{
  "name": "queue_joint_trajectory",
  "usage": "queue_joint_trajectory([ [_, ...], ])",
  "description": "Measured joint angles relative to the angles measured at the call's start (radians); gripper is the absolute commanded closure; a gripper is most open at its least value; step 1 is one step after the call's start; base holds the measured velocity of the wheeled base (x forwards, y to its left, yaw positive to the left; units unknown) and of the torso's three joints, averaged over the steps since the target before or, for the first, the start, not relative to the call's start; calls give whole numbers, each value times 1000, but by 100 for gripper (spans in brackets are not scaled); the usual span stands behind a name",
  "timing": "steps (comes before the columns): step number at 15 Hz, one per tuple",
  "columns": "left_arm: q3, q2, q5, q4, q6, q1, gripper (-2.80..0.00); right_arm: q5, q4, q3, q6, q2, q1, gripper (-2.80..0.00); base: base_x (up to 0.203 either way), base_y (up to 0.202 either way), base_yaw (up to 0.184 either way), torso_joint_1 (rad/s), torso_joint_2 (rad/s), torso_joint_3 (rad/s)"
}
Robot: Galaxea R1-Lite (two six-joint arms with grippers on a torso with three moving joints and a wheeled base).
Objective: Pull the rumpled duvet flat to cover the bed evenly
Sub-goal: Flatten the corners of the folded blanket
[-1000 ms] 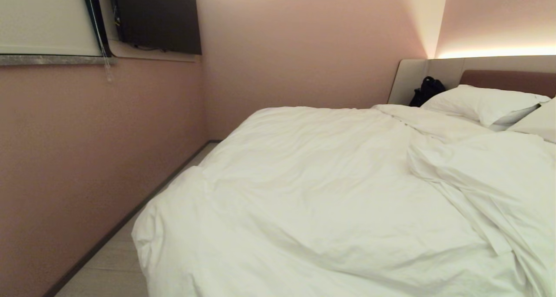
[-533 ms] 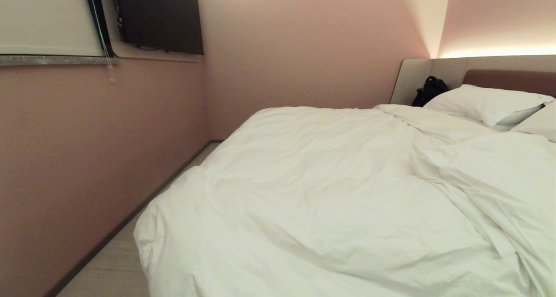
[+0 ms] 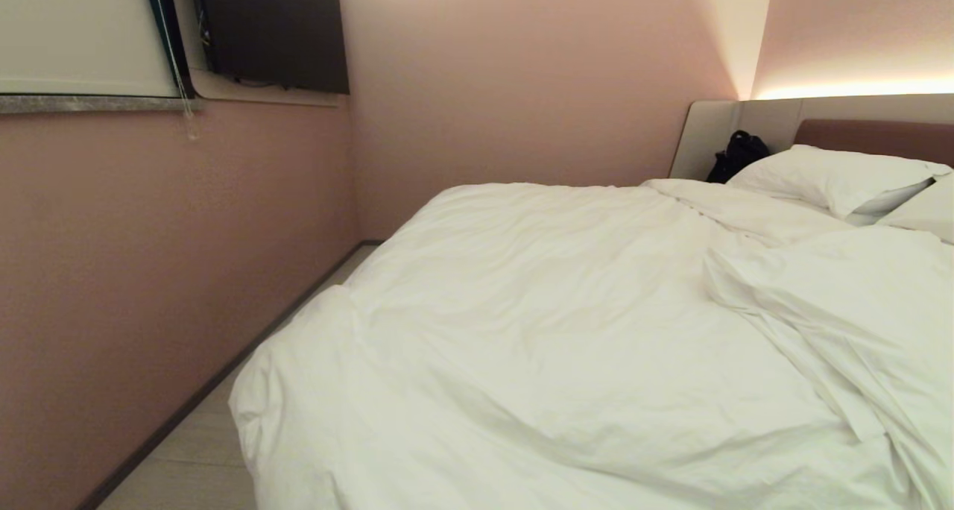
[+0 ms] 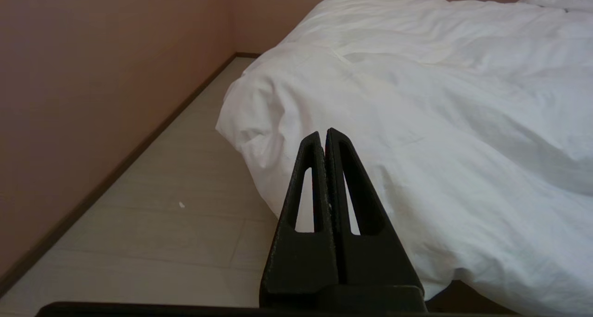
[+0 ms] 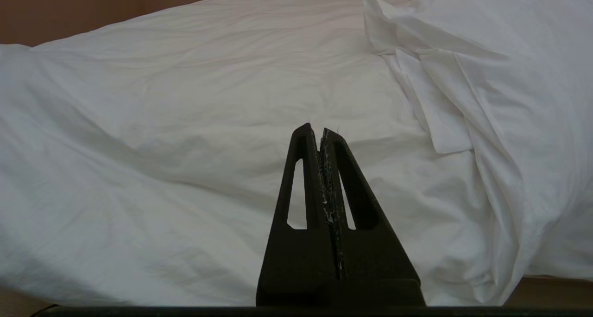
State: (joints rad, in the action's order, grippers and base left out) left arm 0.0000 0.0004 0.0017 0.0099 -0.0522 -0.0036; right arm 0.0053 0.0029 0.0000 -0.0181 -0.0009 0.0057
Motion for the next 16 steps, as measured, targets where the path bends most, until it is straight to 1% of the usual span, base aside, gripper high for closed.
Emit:
queue_joint_trajectory([
  [2, -4, 0, 1, 7, 0, 1, 0, 0, 0, 0, 0, 0, 0, 0, 0, 0, 0, 0, 0, 0],
  [3, -20, 2, 1, 12, -10, 2, 0, -1, 0, 0, 0, 0, 0, 0, 0, 0, 0, 0, 0, 0],
  [4, -57, 8, 1, 27, -39, 2, 0, -1, 0, 0, 0, 0, 0, 0, 0, 0, 0, 0, 0, 0],
  [6, -191, 62, 1, 96, -121, 0, 0, 0, 0, 0, 0, 0, 0, 0, 0, 0, 0, 0, 0, 0],
  [8, -296, 193, -2, 189, -165, -8, 0, 0, 0, 0, 0, 0, 0, 0, 0, 0, 0, 0, 0, 0],
  [9, -332, 287, -4, 219, -171, -13, 0, -1, 0, 0, 0, 0, 0, 0, 0, 0, 0, 0, 0, 0],
  [10, -358, 390, -6, 218, -168, -16, 0, -1, 0, 0, 0, 0, 0, 0, 0, 0, 0, 0, 0, 0],
  [11, -377, 507, -9, 199, -151, -19, 0, 0, 0, 0, 0, 0, 0, 0, 0, 0, 0, 0, 0, 0],
  [12, -392, 632, -10, 166, -118, -22, 0, 0, 0, 0, 0, 0, 0, 0, 0, 0, 0, 0, 0, 0],
  [15, -445, 1005, -13, 52, 23, -27, 0, -1, 0, 0, 0, 0, 0, 0, 0, 0, 0, 0, 0, 0],
  [16, -471, 1118, -16, 26, 56, -28, 0, -1, 0, 0, 0, 0, 0, 0, 0, 0, 0, 0, 0, 0],
])
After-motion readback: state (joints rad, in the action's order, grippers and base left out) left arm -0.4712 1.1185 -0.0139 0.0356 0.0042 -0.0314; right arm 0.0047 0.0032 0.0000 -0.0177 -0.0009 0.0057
